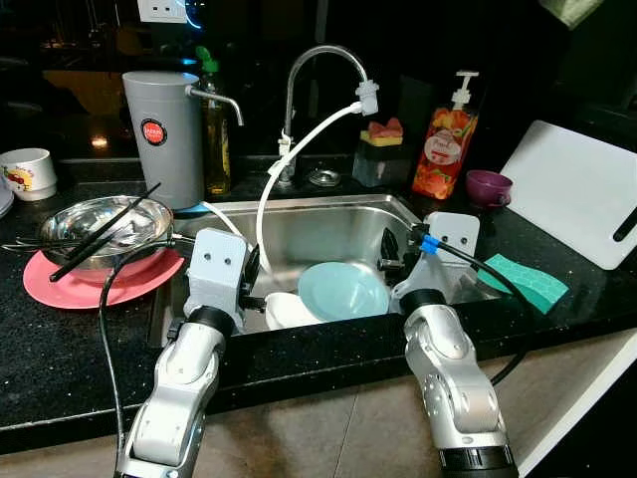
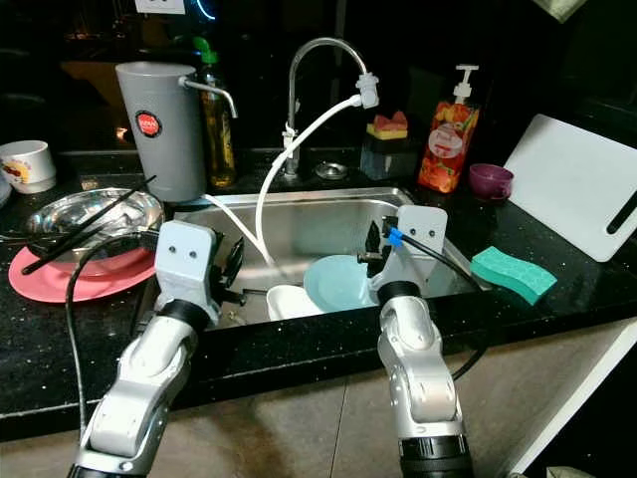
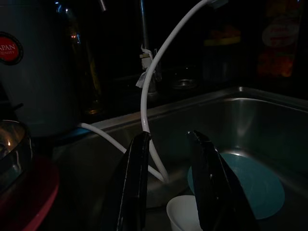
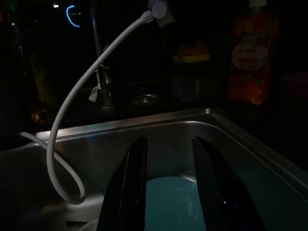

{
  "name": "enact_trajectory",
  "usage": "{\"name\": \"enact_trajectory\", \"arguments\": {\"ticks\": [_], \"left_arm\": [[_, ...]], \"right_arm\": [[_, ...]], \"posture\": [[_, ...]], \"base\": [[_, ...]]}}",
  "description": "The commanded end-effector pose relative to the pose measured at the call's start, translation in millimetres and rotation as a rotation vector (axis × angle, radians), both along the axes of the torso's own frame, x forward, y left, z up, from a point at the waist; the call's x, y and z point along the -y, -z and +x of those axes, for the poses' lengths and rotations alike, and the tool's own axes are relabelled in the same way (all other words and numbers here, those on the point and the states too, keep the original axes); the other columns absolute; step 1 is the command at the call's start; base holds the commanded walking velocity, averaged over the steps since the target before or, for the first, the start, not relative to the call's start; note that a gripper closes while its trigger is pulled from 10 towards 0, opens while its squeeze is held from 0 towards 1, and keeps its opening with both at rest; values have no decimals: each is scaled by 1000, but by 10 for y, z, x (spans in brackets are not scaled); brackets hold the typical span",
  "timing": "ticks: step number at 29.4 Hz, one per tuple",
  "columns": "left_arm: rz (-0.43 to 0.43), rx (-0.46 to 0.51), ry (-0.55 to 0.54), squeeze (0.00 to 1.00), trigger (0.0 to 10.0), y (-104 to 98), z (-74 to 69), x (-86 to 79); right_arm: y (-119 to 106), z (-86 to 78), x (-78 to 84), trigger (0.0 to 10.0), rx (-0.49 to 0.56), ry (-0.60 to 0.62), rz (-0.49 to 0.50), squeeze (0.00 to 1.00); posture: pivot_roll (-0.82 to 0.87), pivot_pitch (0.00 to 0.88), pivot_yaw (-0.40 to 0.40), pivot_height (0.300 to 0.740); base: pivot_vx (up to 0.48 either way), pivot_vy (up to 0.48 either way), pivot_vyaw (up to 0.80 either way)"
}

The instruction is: Kitchen organization

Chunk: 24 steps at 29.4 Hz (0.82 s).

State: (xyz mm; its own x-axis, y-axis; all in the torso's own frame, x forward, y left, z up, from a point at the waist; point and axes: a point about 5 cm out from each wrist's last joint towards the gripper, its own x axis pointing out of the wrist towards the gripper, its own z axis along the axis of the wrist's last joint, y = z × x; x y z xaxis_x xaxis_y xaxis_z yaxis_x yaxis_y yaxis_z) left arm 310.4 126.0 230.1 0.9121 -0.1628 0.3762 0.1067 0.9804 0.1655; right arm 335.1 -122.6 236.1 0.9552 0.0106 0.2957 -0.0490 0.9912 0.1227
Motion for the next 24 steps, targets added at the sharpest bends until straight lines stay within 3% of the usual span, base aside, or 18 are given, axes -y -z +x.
{"name": "enact_trajectory", "arguments": {"ticks": [1,24], "left_arm": [[6,-15,-5,0,10000,31,15,-3],[8,-18,-6,0,10000,51,9,-1]], "right_arm": [[4,1,-2,10000,-3,-2,6,0],[12,8,-1,10000,-7,-7,2,0]], "posture": [[124,60,-78,740],[126,54,-89,740]], "base": [[0,0,0],[0,0,0]]}}
